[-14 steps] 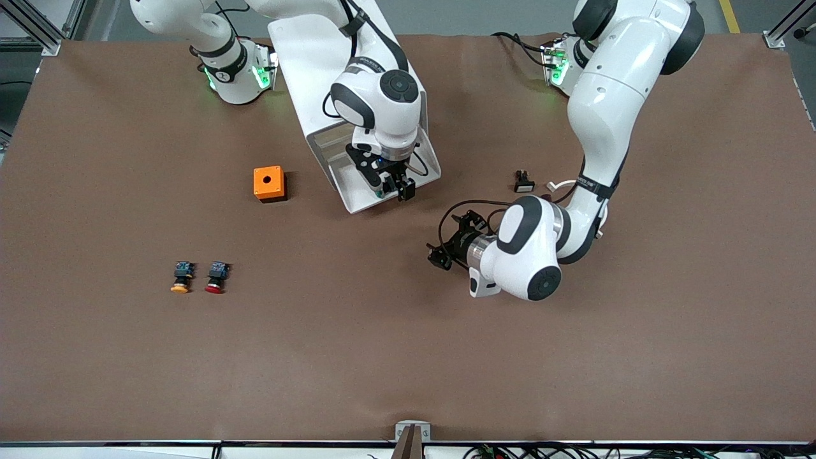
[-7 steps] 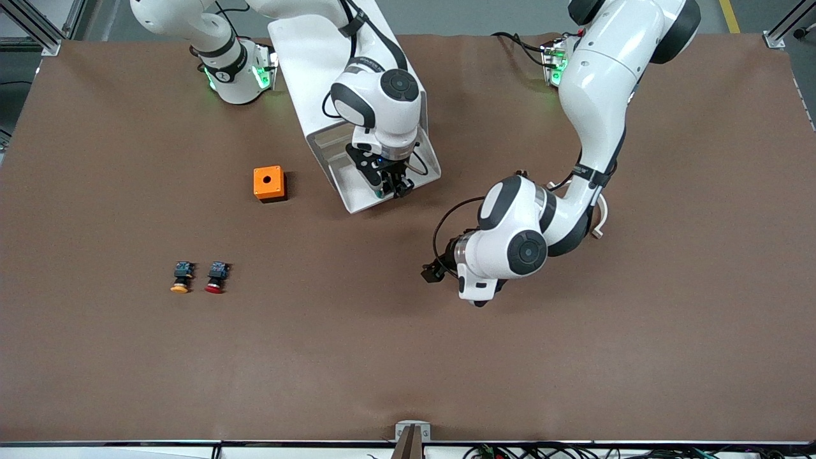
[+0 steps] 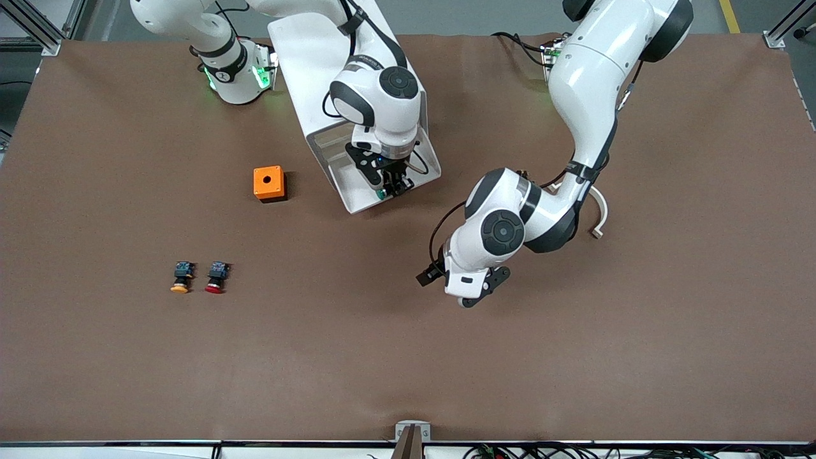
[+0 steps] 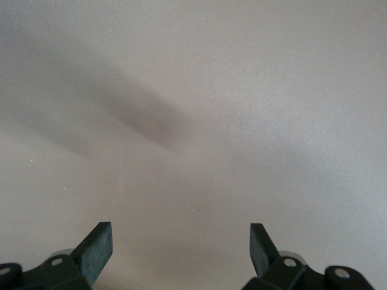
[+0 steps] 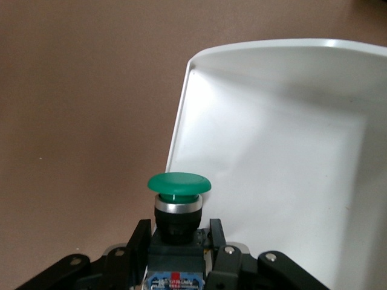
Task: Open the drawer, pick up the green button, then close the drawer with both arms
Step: 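Push the drawer shut with the left gripper while the right gripper carries the button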
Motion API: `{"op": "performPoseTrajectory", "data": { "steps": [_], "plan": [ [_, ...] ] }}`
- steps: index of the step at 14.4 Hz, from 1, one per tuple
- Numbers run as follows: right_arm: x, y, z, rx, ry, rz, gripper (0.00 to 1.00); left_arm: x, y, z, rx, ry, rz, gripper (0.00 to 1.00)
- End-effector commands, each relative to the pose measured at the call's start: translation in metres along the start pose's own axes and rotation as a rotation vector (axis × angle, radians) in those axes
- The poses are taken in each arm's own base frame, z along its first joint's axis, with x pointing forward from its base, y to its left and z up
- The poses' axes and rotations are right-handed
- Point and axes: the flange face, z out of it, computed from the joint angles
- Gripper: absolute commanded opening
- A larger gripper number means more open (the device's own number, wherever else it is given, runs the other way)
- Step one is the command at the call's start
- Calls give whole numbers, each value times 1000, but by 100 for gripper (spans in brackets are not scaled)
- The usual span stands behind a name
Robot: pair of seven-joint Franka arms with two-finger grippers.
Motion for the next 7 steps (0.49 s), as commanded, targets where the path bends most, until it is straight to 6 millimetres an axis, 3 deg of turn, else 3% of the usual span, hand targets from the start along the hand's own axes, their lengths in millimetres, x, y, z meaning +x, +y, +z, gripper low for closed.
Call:
{"op": "performPoseTrajectory", "data": {
  "steps": [1,5,7],
  "plan": [
    [10,-2,-22,25,16,-7,0,-7,1,-8,-2,54,50,100],
    [21,-6,-33,22,21,-15,0,-7,1,-6,6,67,50,100],
    [37,-11,-44,36,18,-38,0,-10,2,-5,7,71,57,100]
  ]
}}
